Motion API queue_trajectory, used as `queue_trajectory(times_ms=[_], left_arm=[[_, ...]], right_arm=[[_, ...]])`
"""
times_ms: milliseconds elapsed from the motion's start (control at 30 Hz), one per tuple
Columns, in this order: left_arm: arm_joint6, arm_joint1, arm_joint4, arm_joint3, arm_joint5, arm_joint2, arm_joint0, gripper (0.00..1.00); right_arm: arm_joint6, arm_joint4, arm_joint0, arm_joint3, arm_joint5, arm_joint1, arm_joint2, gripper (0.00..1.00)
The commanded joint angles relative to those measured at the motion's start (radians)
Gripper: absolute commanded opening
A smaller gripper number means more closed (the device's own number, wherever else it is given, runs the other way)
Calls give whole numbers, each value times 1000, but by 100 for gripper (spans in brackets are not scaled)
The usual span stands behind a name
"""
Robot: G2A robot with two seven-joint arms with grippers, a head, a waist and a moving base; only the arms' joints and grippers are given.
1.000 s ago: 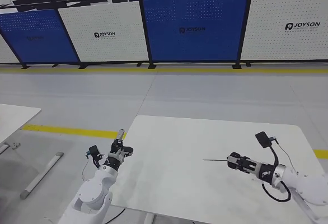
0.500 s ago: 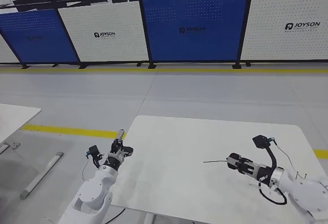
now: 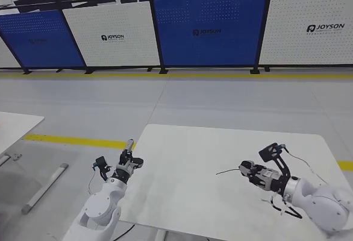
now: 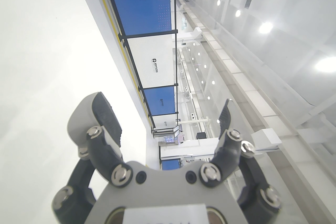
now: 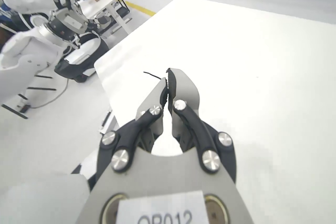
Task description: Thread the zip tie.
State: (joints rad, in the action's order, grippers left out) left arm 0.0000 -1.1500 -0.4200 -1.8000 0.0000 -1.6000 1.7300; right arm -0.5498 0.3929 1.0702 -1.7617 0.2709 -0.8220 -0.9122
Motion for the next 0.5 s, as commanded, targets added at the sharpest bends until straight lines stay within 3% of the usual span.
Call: queue_trajectory(times_ms=[0,67,467], left_arm=[[0,0,0,0,0,0,0,100],[0,0,0,0,0,0,0,100],[0,0,0,0,0,0,0,100]], right_arm=[[7,4,-17,38,51,-8,14,0],[2,-62,-36,79,68,-19,22,0],[17,-32,-31,70,69,-20,24,0]])
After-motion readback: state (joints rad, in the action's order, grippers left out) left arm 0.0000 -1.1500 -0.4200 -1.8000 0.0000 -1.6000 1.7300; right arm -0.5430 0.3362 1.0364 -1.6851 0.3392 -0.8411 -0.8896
